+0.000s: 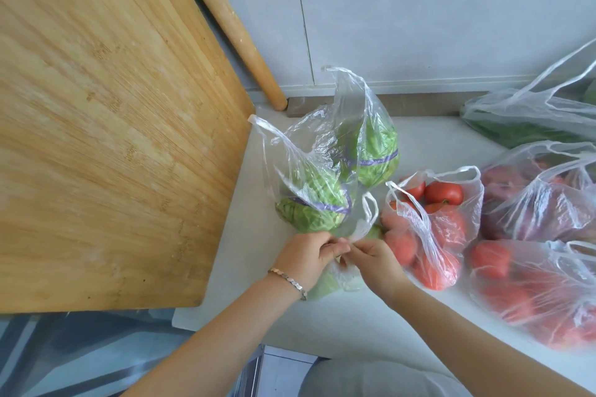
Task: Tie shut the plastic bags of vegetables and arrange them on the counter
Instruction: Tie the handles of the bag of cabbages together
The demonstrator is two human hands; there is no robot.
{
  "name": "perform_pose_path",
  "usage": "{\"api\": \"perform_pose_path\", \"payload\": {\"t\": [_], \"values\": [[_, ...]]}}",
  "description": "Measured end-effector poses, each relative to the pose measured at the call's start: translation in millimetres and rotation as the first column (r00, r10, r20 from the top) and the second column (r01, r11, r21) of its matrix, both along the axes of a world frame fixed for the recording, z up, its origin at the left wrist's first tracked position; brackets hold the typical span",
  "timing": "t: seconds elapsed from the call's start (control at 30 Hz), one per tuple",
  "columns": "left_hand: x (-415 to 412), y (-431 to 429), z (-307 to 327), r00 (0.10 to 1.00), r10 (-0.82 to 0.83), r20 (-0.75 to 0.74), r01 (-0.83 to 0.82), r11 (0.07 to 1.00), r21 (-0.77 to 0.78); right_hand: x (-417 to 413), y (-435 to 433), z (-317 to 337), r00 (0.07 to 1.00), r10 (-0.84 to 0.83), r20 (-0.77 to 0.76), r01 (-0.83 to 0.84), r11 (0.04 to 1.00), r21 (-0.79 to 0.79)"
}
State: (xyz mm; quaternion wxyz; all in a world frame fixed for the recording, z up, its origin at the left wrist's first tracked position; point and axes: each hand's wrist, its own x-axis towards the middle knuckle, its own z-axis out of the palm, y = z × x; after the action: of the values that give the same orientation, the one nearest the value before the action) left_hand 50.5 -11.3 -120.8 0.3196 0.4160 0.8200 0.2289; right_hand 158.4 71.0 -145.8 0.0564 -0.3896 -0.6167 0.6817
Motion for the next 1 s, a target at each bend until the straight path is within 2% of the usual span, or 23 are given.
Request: {"api": "perform_pose_path", "payload": {"t": [0.17, 0.3, 0.43, 0.53, 0.6, 0.67, 0.73, 0.8, 0.9, 1.0], "values": [[-7, -9, -2, 0.953, 0.157, 0.258, -0.173, 0.984, 0.042, 3, 0, -4, 0.979, -0.200, -0.026, 0.200, 0.980, 0.005], [-5, -5, 1, 0.918, 0.203, 0.340, -0.216, 0.976, 0.001, 0, 3, 1, 0.978, -0.206, 0.003, 0.206, 0.978, 0.003], [-1, 2, 5, 0.889, 0.265, 0.374, -0.278, 0.960, -0.021, -4, 8, 12, 0.966, -0.249, 0.070, 0.244, 0.967, 0.070], [2, 5, 6, 0.819, 0.383, 0.427, -0.392, 0.917, -0.071, -2, 7, 14, 0.956, -0.273, 0.105, 0.259, 0.957, 0.129], [3, 7, 9, 0.713, 0.486, 0.505, -0.492, 0.860, -0.134, 1, 3, 15, 0.982, -0.186, 0.045, 0.176, 0.971, 0.159], [3, 9, 14, 0.629, 0.553, 0.547, -0.541, 0.816, -0.203, 5, 0, 15, 1.000, -0.030, 0.002, 0.028, 0.957, 0.290], [4, 9, 18, 0.614, 0.553, 0.563, -0.530, 0.817, -0.225, 9, -1, 12, 0.996, 0.087, -0.001, -0.075, 0.868, 0.491], [6, 8, 22, 0.609, 0.533, 0.587, -0.510, 0.830, -0.225, 10, -2, 11, 0.986, 0.166, 0.011, -0.139, 0.787, 0.601], [7, 5, 20, 0.621, 0.515, 0.591, -0.515, 0.836, -0.187, 7, -4, 9, 0.976, 0.218, 0.016, -0.166, 0.691, 0.704], [7, 3, 15, 0.645, 0.529, 0.551, -0.543, 0.825, -0.157, 3, -5, 9, 0.973, 0.228, 0.040, -0.186, 0.669, 0.720]]}}
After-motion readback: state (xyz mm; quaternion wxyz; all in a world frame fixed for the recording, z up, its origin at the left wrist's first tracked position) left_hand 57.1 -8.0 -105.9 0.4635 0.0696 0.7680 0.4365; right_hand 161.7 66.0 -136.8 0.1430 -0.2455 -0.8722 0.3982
